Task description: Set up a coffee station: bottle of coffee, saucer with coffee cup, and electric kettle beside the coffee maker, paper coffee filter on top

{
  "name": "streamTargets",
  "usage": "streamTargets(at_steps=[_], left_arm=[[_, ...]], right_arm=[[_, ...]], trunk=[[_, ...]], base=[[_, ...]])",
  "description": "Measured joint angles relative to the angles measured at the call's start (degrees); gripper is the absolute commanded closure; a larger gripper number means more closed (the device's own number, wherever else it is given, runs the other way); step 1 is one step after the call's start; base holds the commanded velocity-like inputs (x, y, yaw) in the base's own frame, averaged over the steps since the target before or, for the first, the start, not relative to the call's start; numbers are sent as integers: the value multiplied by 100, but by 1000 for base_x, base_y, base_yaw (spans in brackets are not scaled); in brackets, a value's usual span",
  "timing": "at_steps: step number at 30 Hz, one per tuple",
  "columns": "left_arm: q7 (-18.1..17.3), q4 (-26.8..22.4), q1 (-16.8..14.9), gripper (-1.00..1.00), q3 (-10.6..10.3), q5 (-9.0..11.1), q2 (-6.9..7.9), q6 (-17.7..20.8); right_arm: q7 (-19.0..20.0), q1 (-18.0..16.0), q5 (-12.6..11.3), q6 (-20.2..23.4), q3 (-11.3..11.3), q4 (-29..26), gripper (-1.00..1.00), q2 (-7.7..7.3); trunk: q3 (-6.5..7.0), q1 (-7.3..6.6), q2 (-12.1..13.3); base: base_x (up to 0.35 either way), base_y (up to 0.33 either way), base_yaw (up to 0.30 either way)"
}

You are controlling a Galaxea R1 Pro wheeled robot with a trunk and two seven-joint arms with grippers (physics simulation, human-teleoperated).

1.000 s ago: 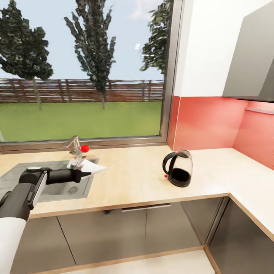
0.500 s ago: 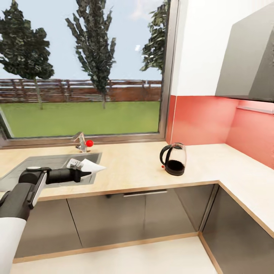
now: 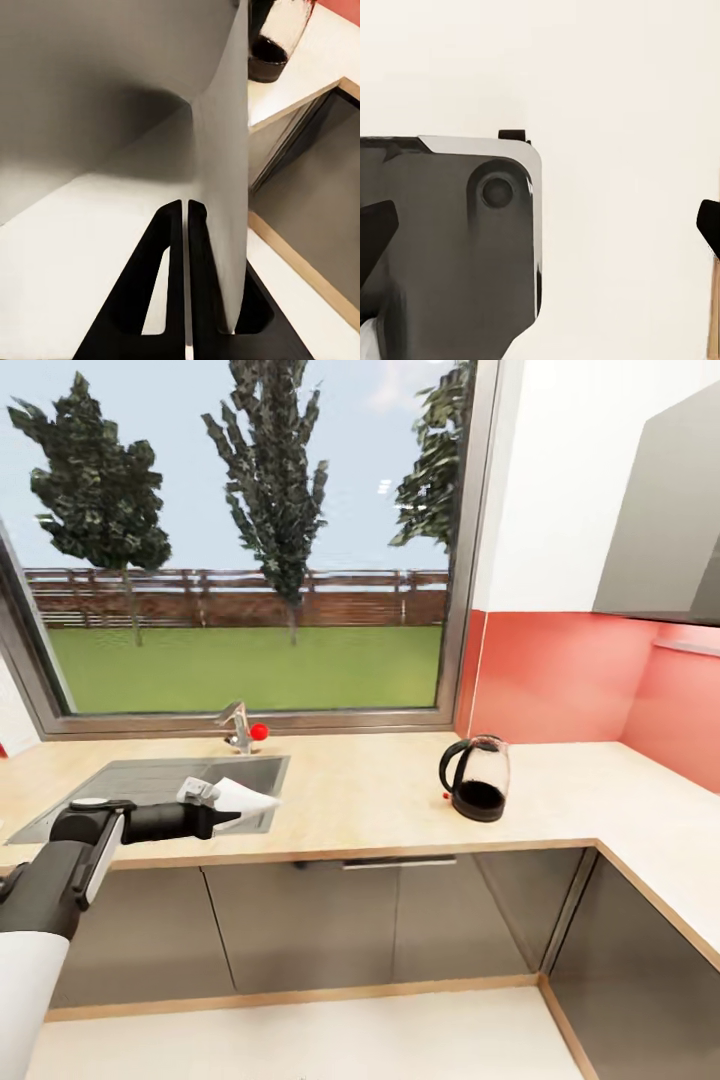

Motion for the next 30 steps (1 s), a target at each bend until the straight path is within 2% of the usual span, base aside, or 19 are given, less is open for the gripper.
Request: streamTargets(at_steps=[14, 30], left_arm=[[0, 0, 2, 100, 6, -3, -4, -4], [4, 6, 9, 100, 11, -10, 22, -19]], right_arm=[[0, 1, -1, 0, 0, 5, -100, 0], [0, 3, 4, -1, 0, 9, -100, 0]], trunk=[[-4, 0, 0], [-68, -1, 5]], base=[[0, 0, 275], [0, 0, 259]])
